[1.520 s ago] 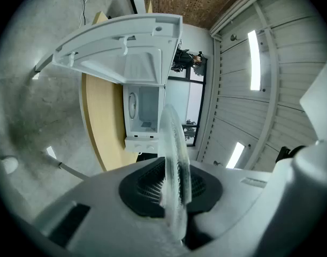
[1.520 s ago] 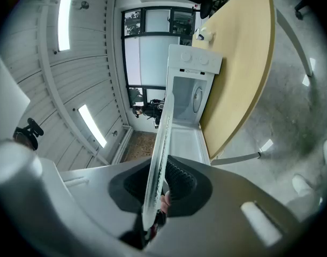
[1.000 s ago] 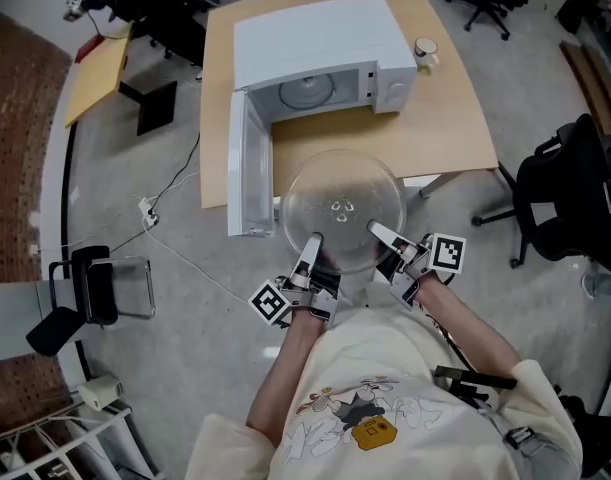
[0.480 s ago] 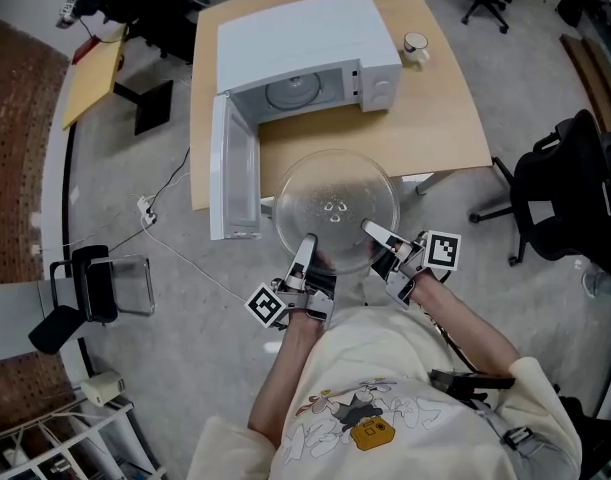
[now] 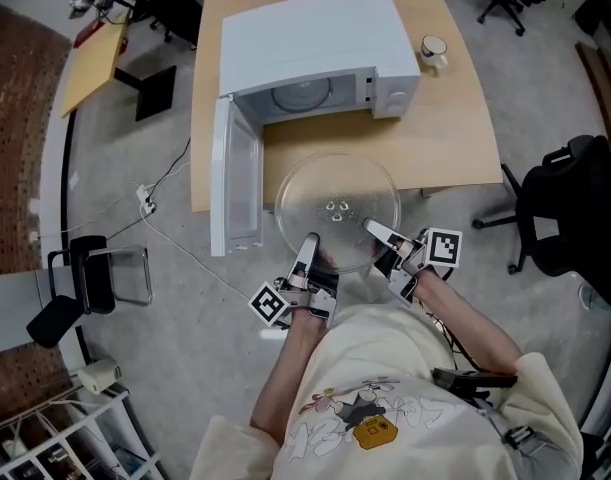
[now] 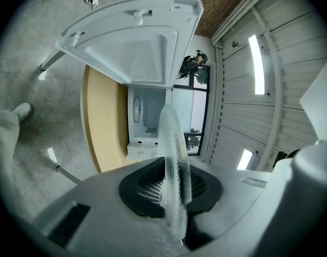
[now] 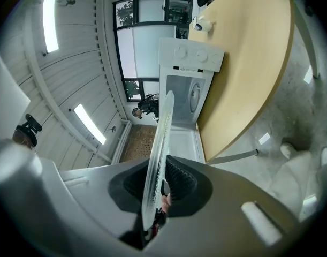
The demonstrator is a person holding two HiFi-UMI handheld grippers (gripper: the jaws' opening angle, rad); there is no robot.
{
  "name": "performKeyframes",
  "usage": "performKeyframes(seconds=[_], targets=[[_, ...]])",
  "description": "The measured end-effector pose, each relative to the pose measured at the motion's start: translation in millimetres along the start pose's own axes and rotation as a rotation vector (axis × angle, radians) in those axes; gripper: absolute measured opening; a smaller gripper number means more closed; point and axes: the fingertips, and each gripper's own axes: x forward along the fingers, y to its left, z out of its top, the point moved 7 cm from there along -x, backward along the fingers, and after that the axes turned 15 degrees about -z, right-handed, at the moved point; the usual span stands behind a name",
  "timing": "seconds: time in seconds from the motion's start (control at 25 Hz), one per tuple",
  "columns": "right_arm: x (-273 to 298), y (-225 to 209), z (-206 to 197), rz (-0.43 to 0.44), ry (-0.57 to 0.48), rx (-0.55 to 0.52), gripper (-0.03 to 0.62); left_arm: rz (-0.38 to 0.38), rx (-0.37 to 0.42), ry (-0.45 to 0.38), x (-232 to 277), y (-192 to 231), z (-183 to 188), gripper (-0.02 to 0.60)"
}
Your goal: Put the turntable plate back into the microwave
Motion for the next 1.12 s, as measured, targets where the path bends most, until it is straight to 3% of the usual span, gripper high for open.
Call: performKeyframes(seconds=[0.32,0.52,0.84,1.04,1.12], targets=[[57.6,-12.5,65.0,-0.086,-0.048,0.05,0.048,0.074,-0.004,0.081,82.2,28.4,54.4,0.032],[82.5,-18.0,85.8,-0.119,-0.071,0.095,0.052,0.136,0.01,0.111,113.2,38.5,80.6,0.034],[119.9,-20.3,120.9,-0.142,-0.038,0.073,0.051,0.147,-0.036,0.04,133.5,56.9,106.2,0.034],[138.4,-21.0,136.8,-0.122,0.015,0.064,0.055,0.127,-0.069,-0.055,139.7,70.8,111.7,0.032],[145.3,-21.6,140.8,-0.098,0.025,0.083,0.071,0.118,-0.047,-0.072,144.9,76.6,116.9,0.032]])
